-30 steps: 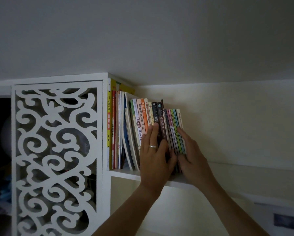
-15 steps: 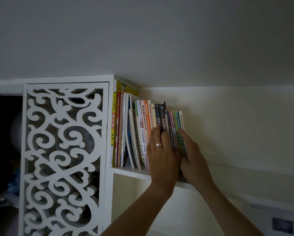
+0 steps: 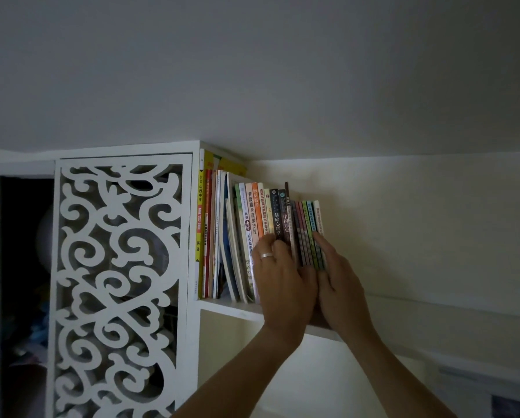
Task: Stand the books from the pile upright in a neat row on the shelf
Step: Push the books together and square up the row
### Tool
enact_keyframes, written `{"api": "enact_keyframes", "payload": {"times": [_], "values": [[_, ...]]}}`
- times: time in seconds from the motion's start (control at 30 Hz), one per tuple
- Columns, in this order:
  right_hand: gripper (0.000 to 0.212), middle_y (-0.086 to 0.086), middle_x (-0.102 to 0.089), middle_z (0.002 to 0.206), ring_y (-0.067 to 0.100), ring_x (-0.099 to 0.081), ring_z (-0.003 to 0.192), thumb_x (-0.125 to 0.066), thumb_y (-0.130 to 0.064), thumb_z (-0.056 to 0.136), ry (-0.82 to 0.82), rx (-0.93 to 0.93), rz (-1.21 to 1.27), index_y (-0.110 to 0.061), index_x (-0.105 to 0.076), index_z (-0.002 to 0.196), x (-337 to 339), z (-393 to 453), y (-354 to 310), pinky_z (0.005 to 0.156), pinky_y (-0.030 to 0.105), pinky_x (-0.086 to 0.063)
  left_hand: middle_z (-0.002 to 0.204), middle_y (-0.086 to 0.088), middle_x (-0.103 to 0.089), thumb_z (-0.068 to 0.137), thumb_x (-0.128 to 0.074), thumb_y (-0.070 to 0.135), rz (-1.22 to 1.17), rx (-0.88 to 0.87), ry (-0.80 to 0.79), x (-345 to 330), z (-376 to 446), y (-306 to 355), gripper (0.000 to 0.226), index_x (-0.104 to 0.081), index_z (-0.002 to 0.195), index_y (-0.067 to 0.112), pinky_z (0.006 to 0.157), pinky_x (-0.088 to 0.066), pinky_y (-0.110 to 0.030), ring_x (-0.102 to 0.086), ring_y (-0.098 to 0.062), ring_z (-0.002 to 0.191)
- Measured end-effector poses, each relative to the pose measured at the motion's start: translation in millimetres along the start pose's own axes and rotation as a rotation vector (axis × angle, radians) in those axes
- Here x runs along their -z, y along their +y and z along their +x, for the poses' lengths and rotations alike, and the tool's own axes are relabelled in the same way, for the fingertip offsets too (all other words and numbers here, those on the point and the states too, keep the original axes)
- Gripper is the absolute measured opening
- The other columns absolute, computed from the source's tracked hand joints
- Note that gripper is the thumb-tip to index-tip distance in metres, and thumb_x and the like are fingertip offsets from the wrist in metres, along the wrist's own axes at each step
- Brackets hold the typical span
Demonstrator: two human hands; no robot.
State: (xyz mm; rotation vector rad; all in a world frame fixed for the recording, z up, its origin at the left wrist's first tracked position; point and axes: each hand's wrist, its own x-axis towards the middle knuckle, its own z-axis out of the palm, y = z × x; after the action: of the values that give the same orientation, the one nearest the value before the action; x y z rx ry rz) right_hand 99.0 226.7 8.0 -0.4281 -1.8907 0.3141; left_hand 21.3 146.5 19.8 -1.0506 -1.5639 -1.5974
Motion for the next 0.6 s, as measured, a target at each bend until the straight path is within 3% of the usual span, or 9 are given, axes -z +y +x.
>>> {"api": "enact_keyframes", "payload": {"times": [0.07,0.17,0.37,0.5,0.6], "values": [[0.063,-0.003,-0.047,0.151,0.013,-0.058,0.121,-0.049,-0.049,0.102,-0.011,0.021,-0.022,-0.047,-0.019,0.157,-1.6,0.2,2.0,0.085,0.018,-0.048,0.124,-0.002,-0.054,0.09,-0.06,0.025,-0.009,0.053,-0.009,10.2,-2.3,7.9,0.027,-0.055,0.115,0.016,0.086,-0.056,-0.027,-0.055,-0.018,0.11],[0.085,0.0,-0.051,0.147,0.019,-0.063,0.116,-0.067,-0.057,0.09,-0.033,0.034,-0.053,-0.044,-0.017,0.158,-3.0,-0.2,5.9,0.084,0.034,-0.058,0.118,0.002,-0.064,0.101,-0.053,0.034,-0.034,0.152,-0.162,17.5,-5.1,18.8,0.031,-0.045,0.127,0.02,0.074,-0.059,-0.021,-0.066,-0.012,0.094],[0.088,-0.001,-0.049,0.15,0.021,-0.063,0.12,-0.07,-0.058,0.089,-0.028,0.029,-0.071,-0.046,-0.016,0.157,-3.8,-0.9,2.5,0.086,0.041,-0.058,0.133,-0.003,-0.066,0.109,-0.042,0.027,0.014,0.102,-0.216,25.7,-1.4,26.5,0.042,-0.041,0.15,0.021,0.097,-0.059,-0.037,-0.069,-0.019,0.114],[0.081,-0.001,-0.047,0.15,0.022,-0.064,0.117,-0.066,-0.056,0.093,-0.016,-0.009,-0.088,-0.046,-0.016,0.157,-1.8,-2.0,-6.7,0.084,0.042,-0.058,0.142,-0.002,-0.06,0.109,-0.042,0.024,0.027,0.051,-0.166,38.2,-10.3,32.6,0.045,-0.039,0.154,0.022,0.101,-0.058,-0.04,-0.063,-0.02,0.125],[0.073,-0.003,-0.046,0.149,0.022,-0.066,0.114,-0.06,-0.052,0.099,-0.014,-0.011,-0.1,-0.052,-0.012,0.155,-2.0,-2.6,-13.4,0.082,0.044,-0.058,0.141,-0.002,-0.061,0.11,-0.042,0.022,0.011,0.038,-0.195,51.4,-11.6,36.4,0.054,-0.025,0.161,0.028,0.095,-0.061,-0.038,-0.066,-0.017,0.118]]}}
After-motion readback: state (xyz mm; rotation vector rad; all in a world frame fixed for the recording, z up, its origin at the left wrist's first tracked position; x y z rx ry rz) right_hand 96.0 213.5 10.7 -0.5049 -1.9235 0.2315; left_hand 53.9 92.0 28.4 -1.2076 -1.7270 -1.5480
